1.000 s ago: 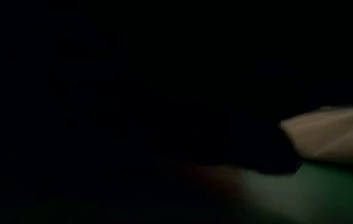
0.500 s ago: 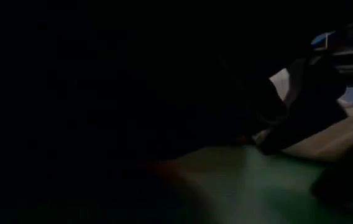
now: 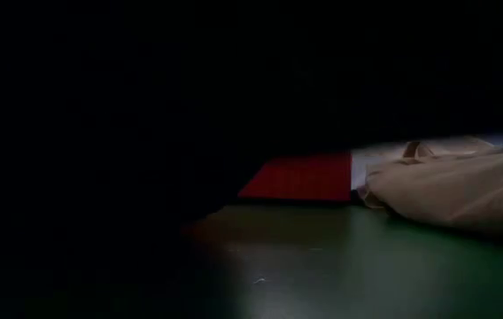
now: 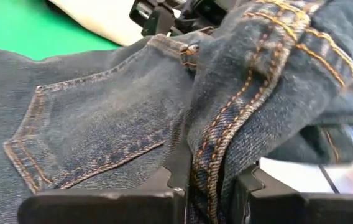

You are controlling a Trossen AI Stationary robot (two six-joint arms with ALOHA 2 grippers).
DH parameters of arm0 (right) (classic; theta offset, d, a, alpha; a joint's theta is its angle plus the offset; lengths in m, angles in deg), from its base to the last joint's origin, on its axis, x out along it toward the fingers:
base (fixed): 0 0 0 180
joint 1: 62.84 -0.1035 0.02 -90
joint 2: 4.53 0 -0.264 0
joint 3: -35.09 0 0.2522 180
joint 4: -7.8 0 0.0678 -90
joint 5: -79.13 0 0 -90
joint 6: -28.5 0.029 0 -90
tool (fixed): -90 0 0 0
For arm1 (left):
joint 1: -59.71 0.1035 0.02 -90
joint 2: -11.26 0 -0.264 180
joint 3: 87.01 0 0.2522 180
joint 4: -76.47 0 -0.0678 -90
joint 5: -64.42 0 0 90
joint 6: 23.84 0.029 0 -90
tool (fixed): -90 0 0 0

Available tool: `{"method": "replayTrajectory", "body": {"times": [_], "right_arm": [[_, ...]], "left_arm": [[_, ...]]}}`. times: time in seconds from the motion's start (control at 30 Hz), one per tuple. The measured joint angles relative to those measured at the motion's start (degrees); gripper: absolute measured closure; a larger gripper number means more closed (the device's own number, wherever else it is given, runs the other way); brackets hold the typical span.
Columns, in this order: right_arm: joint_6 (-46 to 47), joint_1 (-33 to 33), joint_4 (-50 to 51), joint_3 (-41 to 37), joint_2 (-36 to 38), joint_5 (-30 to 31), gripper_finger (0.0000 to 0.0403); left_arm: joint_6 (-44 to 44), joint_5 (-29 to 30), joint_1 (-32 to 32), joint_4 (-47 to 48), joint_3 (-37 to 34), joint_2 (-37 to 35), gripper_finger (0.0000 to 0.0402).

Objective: Fold Laundry from Bin
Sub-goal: Fold the blue pants

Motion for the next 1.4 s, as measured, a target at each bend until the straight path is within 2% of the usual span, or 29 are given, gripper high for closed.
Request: {"method": "replayTrajectory", "body": {"times": [0.43, 0.53, 0.67, 0.9, 0.97, 1.07, 1.17, 1.27, 1.4], "right_arm": [[-5.01, -0.77, -11.7, 0.02, 0.0, 0.11, 0.0112], [-5.94, -0.72, -15.81, 0.02, 0.0, 0.07, 0.0124], [-7.51, -0.72, -18.11, 0.04, 0.0, -0.06, 0.0182], [-11.43, -0.7, -17.92, 0.13, 0.0, -3.06, 0.0358], [-13.8, -0.77, -17.1, 0.13, 0.78, -3.38, 0.0381], [-14.01, -1.89, -13.85, 0.53, 3.24, -1.17, 0.0369], [-13.81, -3.48, -6.17, 1.31, 6.4, 0.26, 0.0366], [-9.54, -5.06, 2.07, 2.1, 8.91, -2.21, 0.0381], [-2.97, -8.09, 9.7, 4.32, 10.56, -5.18, 0.0381]], "left_arm": [[0.04, 0.35, -0.56, 0.01, 0.04, 0.0, 0.0362], [0.04, 0.39, -1.01, 0.01, 0.04, 0.0, 0.0362], [0.08, 0.44, -1.47, 0.04, 0.04, -0.02, 0.0362], [0.09, 0.33, -1.51, 0.18, 0.04, -0.02, 0.0362], [0.09, -0.26, -1.51, 0.2, 0.04, -0.02, 0.0362], [0.04, -2.29, -1.21, -0.12, 0.09, -0.04, 0.0362], [0.03, -6.01, -0.11, -0.73, 0.15, -0.11, 0.0362], [0.17, -9.79, 1.96, -1.6, 0.45, -0.11, 0.0362], [2.78, -15.45, 5.29, -1.72, 3.47, 0.48, 0.0361]]}}
